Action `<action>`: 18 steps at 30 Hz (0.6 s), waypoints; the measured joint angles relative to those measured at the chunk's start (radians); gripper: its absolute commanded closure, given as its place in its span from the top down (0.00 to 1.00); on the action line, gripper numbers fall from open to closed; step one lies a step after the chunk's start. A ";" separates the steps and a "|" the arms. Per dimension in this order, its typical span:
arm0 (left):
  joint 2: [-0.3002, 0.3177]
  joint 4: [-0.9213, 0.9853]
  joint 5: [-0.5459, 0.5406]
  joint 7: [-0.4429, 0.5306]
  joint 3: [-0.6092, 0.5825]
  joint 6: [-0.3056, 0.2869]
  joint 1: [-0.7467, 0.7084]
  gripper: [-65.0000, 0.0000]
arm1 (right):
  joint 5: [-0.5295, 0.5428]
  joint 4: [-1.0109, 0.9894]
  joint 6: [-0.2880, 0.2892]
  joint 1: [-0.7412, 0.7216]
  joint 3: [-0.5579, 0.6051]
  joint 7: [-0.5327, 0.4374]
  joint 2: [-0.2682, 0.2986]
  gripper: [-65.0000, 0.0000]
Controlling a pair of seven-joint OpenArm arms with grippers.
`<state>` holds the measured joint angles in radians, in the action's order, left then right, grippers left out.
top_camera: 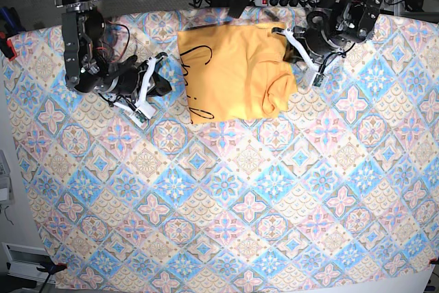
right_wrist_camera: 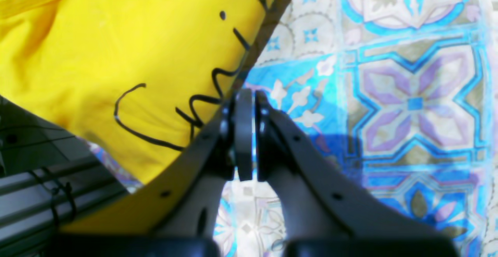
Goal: Fold the T-shirt properly
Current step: 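Release the shirt with the left gripper and smooth the folded bundle's edge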
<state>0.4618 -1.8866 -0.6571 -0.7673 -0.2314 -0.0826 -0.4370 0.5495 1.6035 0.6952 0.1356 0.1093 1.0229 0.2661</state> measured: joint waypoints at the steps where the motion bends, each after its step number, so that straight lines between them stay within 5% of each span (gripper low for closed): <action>1: -0.001 -0.028 -0.003 0.032 0.000 0.000 -0.005 0.00 | 0.000 0.000 0.000 0.000 0.000 0.001 -0.001 0.02; 9: -0.097 -0.052 0.003 0.144 -0.008 -0.001 0.023 0.00 | -0.001 0.000 0.000 0.000 0.000 0.001 -0.002 0.02; 14: -0.210 0.075 0.009 0.155 -0.001 -0.002 0.145 0.00 | 0.000 0.000 0.000 -0.006 -0.001 -0.002 -0.003 0.02; 18: -0.240 0.236 0.006 0.157 -0.008 -0.001 0.224 0.00 | -0.003 -0.002 0.000 -0.005 -0.001 0.003 -0.002 0.02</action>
<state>0.2214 -1.6508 -0.6506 -0.6106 -0.2390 -0.0834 -0.2134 0.5461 1.6020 0.6949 0.1310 0.1085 1.0260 0.2646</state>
